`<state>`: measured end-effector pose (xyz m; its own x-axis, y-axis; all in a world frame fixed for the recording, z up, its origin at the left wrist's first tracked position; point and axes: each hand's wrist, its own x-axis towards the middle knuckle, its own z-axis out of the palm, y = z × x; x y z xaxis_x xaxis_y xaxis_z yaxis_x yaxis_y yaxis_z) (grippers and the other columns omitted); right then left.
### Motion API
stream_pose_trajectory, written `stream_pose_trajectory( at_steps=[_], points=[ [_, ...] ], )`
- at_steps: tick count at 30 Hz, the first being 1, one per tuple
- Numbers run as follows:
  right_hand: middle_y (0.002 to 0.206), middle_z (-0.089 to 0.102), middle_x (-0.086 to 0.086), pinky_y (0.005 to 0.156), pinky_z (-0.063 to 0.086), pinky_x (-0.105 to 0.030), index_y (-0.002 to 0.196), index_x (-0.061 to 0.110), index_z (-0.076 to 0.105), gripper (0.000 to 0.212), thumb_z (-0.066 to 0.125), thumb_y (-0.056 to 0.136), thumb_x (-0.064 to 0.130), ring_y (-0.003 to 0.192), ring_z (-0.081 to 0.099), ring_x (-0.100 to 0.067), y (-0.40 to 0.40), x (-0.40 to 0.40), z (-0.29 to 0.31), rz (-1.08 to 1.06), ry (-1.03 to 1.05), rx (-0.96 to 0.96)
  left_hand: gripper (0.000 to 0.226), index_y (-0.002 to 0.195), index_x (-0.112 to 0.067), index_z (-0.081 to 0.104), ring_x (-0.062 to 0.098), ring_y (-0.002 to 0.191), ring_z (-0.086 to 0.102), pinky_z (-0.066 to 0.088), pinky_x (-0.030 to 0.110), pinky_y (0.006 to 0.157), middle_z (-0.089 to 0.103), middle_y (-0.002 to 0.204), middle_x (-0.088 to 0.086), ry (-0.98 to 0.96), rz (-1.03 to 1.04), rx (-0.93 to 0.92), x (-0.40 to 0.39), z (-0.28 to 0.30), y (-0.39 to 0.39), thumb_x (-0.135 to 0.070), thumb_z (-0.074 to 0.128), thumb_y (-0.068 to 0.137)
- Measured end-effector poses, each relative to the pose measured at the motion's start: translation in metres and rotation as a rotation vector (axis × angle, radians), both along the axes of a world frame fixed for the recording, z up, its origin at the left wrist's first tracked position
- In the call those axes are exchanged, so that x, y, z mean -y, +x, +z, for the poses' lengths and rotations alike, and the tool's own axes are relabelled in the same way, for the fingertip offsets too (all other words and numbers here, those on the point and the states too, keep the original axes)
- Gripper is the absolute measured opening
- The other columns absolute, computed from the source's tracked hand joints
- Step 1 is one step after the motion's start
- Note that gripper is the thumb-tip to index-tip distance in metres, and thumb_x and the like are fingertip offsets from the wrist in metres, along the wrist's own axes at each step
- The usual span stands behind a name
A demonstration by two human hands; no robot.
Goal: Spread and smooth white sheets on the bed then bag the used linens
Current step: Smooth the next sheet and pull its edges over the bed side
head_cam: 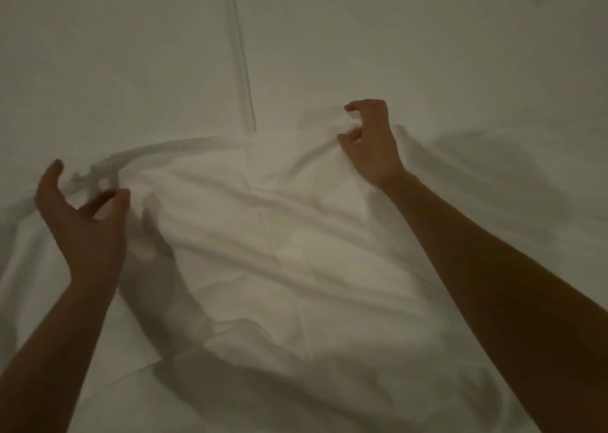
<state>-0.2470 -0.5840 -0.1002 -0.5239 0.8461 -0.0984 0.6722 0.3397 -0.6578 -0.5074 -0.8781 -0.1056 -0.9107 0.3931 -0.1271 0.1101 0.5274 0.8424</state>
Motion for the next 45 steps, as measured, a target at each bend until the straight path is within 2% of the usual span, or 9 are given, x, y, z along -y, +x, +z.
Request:
stream_pose_trajectory(
  at_steps=[5, 8, 11, 15, 17, 21, 31, 38, 45],
  points=[
    [0.127, 0.052, -0.017, 0.101, 0.043, -0.036, 0.118, 0.004, 0.06, 0.053, 0.058, 0.082, 0.043, 0.118, 0.049, -0.024, 0.019, 0.098, -0.008, 0.073, 0.021, -0.096, 0.027, 0.098, -0.023, 0.065, 0.018, 0.093, 0.066, 0.049, 0.01, 0.075, 0.069, 0.101, 0.003, -0.189, -0.294, 0.106, 0.058, 0.026, 0.07, -0.015, 0.08, 0.077],
    [0.137, 0.052, -0.009, 0.112, 0.031, -0.042, 0.122, 0.01, 0.061, 0.056, 0.051, 0.084, 0.05, 0.133, 0.038, -0.015, 0.041, 0.165, -0.008, 0.221, -0.096, -0.043, 0.029, 0.091, -0.027, 0.069, -0.003, 0.085, 0.063, 0.043, 0.0, 0.075, 0.071, 0.096, -0.009, -0.306, -0.435, 0.17, 0.11, 0.034, 0.1, -0.014, 0.084, 0.07],
    [0.152, 0.037, 0.002, 0.117, 0.005, -0.033, 0.133, 0.019, 0.056, 0.059, 0.046, 0.087, 0.056, 0.145, 0.02, -0.01, 0.051, 0.2, -0.001, 0.255, -0.199, 0.025, 0.034, 0.095, -0.029, 0.07, -0.013, 0.093, 0.059, 0.038, -0.002, 0.084, 0.069, 0.105, -0.008, -0.326, -0.459, 0.183, 0.145, 0.039, 0.112, -0.031, 0.086, 0.065],
    [0.157, 0.025, 0.006, 0.117, 0.0, -0.031, 0.144, 0.026, 0.042, 0.077, 0.035, 0.082, 0.072, 0.147, 0.012, -0.008, 0.061, 0.241, 0.007, 0.408, -0.217, 0.104, 0.053, 0.1, -0.039, 0.066, -0.002, 0.106, 0.054, 0.035, 0.007, 0.095, 0.062, 0.116, -0.01, -0.384, -0.564, 0.094, 0.176, 0.045, 0.124, -0.07, 0.069, 0.057],
    [0.156, 0.028, 0.002, 0.118, 0.007, -0.036, 0.142, 0.024, 0.045, 0.085, 0.029, 0.08, 0.081, 0.146, 0.018, -0.011, 0.07, 0.265, 0.01, 0.427, -0.205, 0.076, 0.071, 0.11, -0.03, 0.065, 0.003, 0.111, 0.052, 0.035, 0.01, 0.099, 0.056, 0.122, -0.005, -0.378, -0.597, 0.023, 0.194, 0.049, 0.133, -0.081, 0.062, 0.061],
    [0.146, 0.04, -0.001, 0.11, 0.035, -0.051, 0.129, 0.023, 0.052, 0.057, 0.052, 0.085, 0.06, 0.136, 0.034, -0.016, 0.101, 0.325, 0.018, 0.39, -0.158, -0.042, 0.072, 0.118, -0.018, 0.057, 0.02, 0.119, 0.045, 0.041, 0.034, 0.098, 0.043, 0.129, 0.002, -0.386, -0.536, -0.136, 0.239, 0.059, 0.157, -0.066, 0.065, 0.065],
    [0.123, 0.056, -0.003, 0.097, 0.043, -0.052, 0.095, 0.022, 0.071, 0.023, 0.072, 0.079, 0.038, 0.116, 0.047, -0.02, 0.125, 0.397, 0.031, 0.356, 0.005, 0.021, 0.057, 0.099, -0.026, 0.075, 0.024, 0.092, 0.057, 0.05, 0.037, 0.077, 0.065, 0.098, -0.003, -0.467, -0.895, -0.255, 0.252, 0.048, 0.167, -0.068, 0.059, 0.064],
    [0.092, 0.062, 0.011, 0.082, 0.041, -0.031, 0.103, 0.026, 0.072, 0.025, 0.071, 0.083, 0.041, 0.089, 0.053, -0.01, 0.127, 0.424, 0.034, 0.246, -0.229, 0.131, 0.046, 0.09, -0.028, 0.076, 0.012, 0.086, 0.056, 0.04, 0.02, 0.078, 0.066, 0.093, -0.01, -0.36, -0.927, -0.023, 0.246, 0.041, 0.162, -0.065, 0.072, 0.062],
    [0.075, 0.059, 0.017, 0.074, 0.042, -0.022, 0.087, 0.021, 0.069, 0.008, 0.074, 0.083, 0.026, 0.072, 0.054, -0.001, 0.131, 0.437, 0.028, 0.154, -0.408, 0.141, 0.017, 0.086, -0.023, 0.076, 0.016, 0.089, 0.052, 0.039, 0.031, 0.074, 0.068, 0.09, -0.006, -0.448, -1.073, -0.117, 0.264, 0.033, 0.171, -0.036, 0.079, 0.077]
  ],
)
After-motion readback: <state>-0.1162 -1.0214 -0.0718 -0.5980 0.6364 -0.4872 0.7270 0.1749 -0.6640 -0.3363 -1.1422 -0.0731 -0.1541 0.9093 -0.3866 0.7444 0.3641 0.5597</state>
